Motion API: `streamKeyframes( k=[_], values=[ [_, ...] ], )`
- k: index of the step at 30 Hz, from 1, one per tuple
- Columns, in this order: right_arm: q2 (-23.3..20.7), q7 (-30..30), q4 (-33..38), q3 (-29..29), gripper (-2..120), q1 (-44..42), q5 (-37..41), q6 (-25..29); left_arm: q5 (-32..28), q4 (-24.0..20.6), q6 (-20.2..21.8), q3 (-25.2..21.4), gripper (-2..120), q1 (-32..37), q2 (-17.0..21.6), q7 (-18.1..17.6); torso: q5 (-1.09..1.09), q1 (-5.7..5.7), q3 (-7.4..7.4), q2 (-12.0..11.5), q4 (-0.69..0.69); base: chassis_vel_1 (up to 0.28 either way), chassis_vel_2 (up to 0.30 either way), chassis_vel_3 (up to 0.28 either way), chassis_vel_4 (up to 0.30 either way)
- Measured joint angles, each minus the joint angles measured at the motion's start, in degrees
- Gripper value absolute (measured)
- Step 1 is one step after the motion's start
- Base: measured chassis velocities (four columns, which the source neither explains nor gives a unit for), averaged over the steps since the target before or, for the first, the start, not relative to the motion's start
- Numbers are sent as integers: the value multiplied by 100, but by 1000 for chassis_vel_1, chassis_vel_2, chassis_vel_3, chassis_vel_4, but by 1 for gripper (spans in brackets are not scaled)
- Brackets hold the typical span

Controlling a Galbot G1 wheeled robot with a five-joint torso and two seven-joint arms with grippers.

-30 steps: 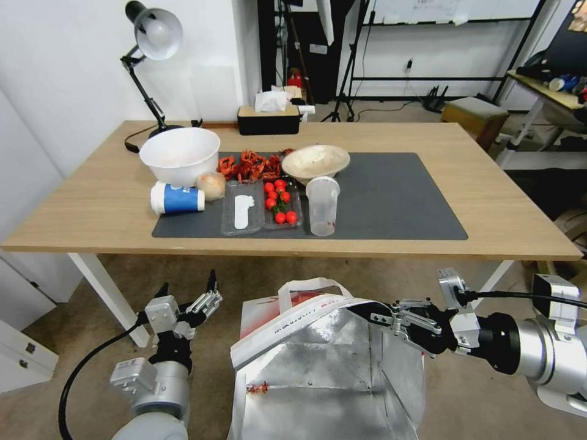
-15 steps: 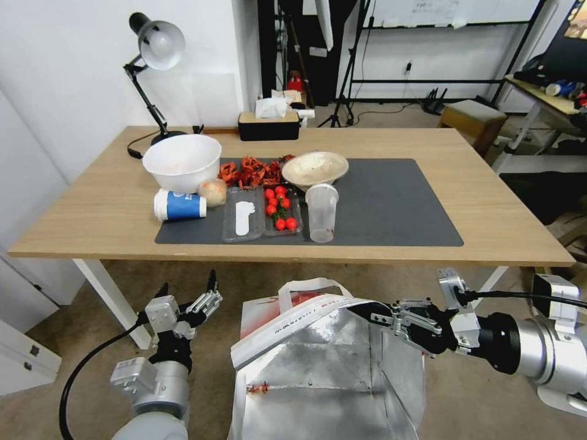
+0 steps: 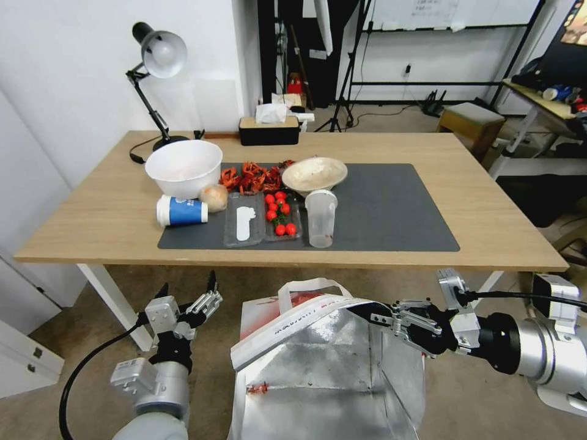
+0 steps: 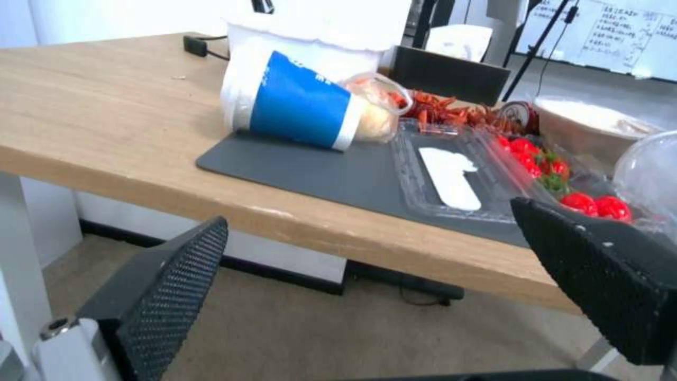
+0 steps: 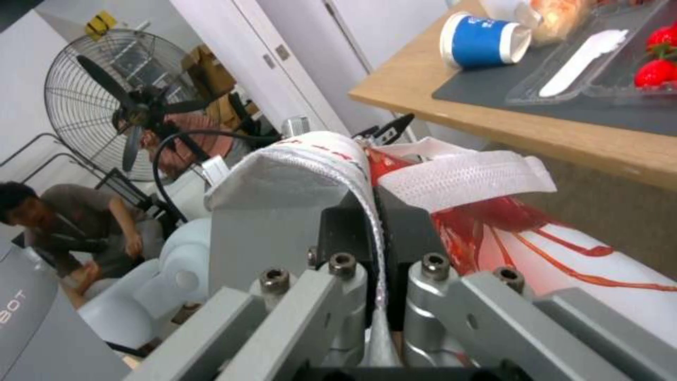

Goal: Pick up the food delivery bag from the floor and place it on the table.

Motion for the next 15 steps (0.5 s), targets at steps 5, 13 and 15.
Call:
streamKeyframes(
  k=[5,13,15],
  values=[
    [-14,-6,-6,-1,0,4,-2,8,-1,0,-1,3,100,-5,-7,0,0,57,68,127,0,0,0,0,0],
    [-45,-10,-23,-11,0,24,-4,19,-60,9,-92,10,100,11,-25,-7,0,146,192,338,0,0,0,0,0],
    [-45,-11,-25,-13,0,26,-4,19,-65,8,-95,10,100,11,-25,-7,0,148,194,342,0,0,0,0,0]
  ],
)
